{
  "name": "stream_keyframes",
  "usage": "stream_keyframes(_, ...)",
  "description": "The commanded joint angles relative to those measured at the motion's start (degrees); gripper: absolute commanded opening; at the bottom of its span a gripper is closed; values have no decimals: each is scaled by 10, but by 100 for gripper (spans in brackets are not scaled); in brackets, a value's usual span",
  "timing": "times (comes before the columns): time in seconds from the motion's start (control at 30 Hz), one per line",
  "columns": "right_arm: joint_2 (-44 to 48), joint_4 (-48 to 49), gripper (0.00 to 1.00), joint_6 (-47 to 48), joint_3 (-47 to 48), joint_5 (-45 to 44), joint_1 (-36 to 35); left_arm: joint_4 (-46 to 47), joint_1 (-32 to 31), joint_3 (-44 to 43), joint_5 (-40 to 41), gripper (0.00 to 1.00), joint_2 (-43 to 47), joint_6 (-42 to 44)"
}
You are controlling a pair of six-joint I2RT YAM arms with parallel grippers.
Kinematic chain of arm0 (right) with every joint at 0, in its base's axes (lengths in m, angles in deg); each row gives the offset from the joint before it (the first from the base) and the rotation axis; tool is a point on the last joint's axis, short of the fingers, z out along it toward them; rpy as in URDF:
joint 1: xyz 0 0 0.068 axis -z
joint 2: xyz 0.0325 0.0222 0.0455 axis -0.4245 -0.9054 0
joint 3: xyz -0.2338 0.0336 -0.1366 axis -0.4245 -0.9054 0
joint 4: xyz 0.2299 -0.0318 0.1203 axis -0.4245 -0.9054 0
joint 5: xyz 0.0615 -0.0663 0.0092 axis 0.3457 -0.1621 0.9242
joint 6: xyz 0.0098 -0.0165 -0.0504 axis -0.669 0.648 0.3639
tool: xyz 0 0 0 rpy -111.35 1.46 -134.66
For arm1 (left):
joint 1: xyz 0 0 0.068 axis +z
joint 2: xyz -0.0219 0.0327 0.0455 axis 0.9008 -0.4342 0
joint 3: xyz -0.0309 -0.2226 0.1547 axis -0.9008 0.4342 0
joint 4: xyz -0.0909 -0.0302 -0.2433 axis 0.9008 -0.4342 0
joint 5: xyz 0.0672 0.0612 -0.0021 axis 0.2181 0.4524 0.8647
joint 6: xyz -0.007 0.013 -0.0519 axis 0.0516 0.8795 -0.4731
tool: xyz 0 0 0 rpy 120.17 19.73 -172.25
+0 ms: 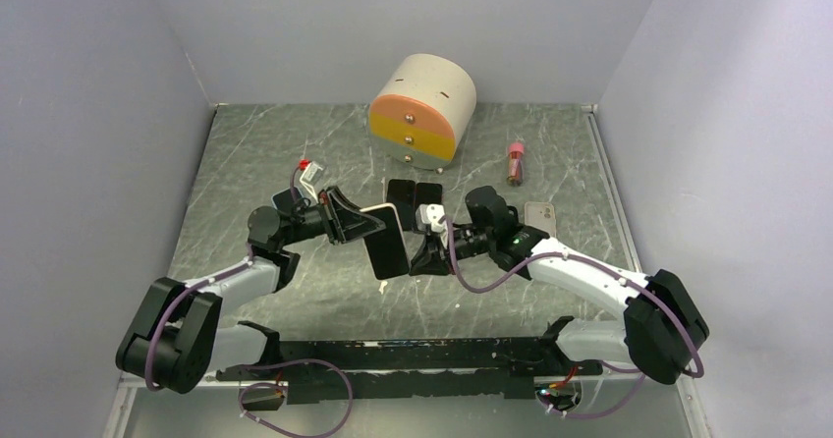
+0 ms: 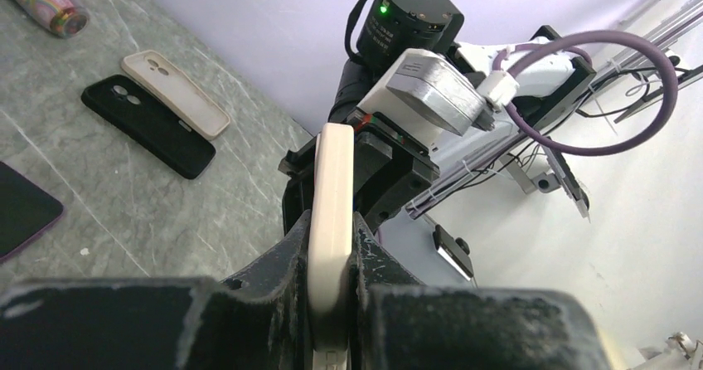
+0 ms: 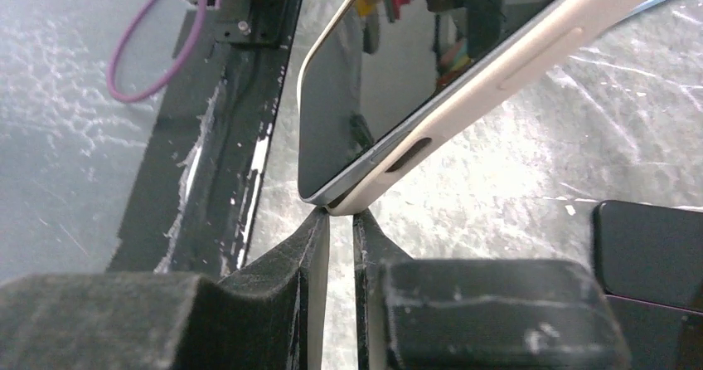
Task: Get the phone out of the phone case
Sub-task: Remove the phone case from the phone.
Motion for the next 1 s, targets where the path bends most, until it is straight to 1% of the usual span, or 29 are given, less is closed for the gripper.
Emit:
stream_keyframes(0.0,2,231,0,-126,13,-16,5,31,-29,-22,-18,2,17,-40)
stream_keyframes(0.13,4,321,0,-216,-6,-29,6,28,-39,-20,-13,3,13,-30)
stream_keyframes(0.27,5,367,4,-284,-12,-56,5,16,-52,-19,-8,2,11,-14)
stream_keyframes(0.4,15,386,6,-314,-17,-101,7,-3,-60,-16,-3,2,15,3)
stream_keyframes(0.57,32,425,6,-340,-37,-173,6,-26,-72,-17,4,3,19,19)
stream_keyframes(0.63,36,449,6,-345,-44,-189,7,-26,-76,-17,5,3,16,20)
stream_keyframes(0.73,34,492,7,-360,-53,-187,8,-10,-80,-15,5,3,3,12)
stream_keyframes(0.97,22,563,8,-405,-51,-142,20,56,-88,-3,4,2,-47,-23)
